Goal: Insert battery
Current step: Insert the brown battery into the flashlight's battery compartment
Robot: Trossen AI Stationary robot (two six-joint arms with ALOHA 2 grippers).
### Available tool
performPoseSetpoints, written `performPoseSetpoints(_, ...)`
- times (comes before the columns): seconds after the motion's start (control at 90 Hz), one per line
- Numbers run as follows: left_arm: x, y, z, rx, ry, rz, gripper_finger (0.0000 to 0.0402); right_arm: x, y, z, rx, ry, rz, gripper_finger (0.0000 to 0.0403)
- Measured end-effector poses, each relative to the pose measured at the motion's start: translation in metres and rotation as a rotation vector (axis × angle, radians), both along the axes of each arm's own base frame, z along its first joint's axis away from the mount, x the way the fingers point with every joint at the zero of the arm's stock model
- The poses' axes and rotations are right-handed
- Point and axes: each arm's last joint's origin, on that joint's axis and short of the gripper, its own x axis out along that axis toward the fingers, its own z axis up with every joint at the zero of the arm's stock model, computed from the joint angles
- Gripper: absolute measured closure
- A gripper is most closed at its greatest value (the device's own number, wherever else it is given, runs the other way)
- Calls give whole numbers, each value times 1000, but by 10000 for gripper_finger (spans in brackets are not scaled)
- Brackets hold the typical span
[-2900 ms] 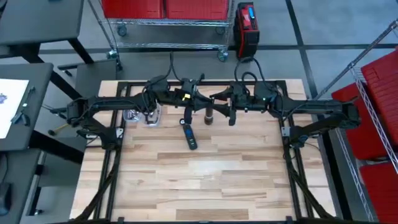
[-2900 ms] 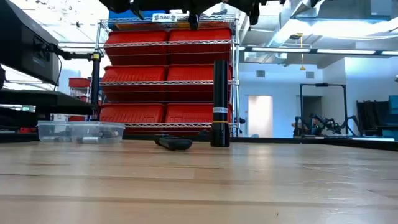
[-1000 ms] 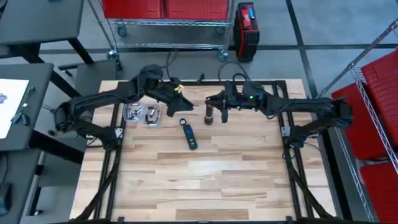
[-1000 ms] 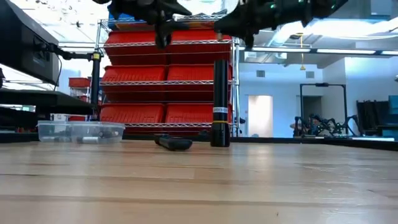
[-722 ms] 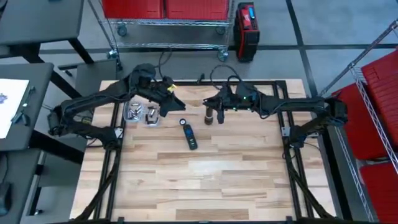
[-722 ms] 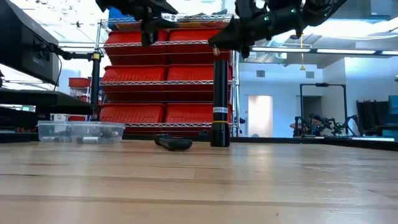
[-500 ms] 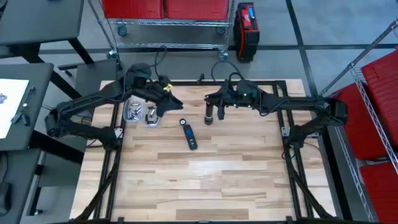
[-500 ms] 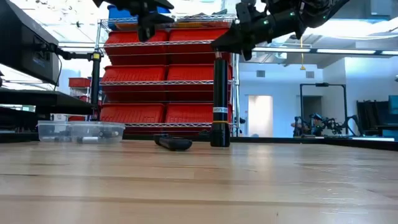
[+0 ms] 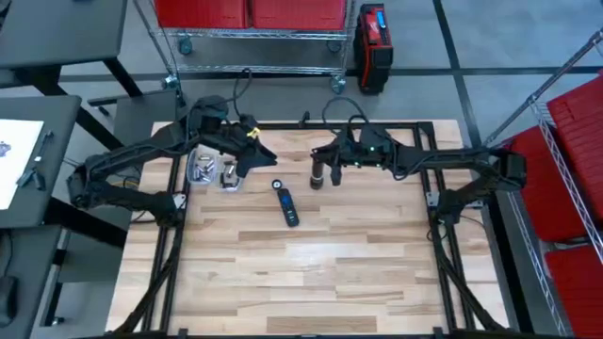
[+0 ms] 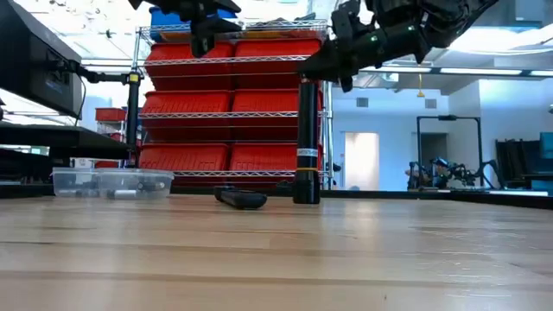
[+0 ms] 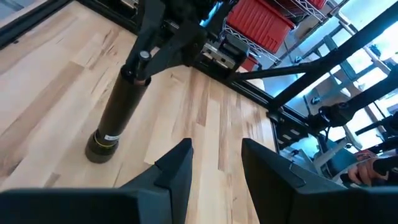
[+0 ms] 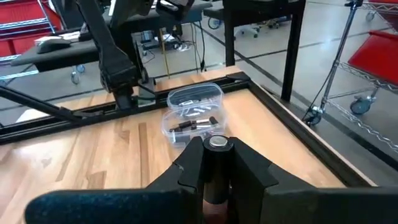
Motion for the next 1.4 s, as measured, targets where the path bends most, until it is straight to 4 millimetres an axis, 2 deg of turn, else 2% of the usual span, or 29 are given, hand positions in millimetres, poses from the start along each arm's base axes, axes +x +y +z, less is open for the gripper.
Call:
performPoseSetpoints(0.356,0,1,0,1,2,20,283,1,3,1,-10,-9,10,363)
performPoseSetpoints(0.656,0,1,0,4,6,41,283,14,11,-8,-17,-24,48,362)
performPoseSetpoints(0.956,0,1,0,-7,7,46,283,14,10,-10,-59,2,54,362)
performPoseSetpoints(1.4,0,1,0,-7,9,46,283,13,10,-14,-83,31,59,316)
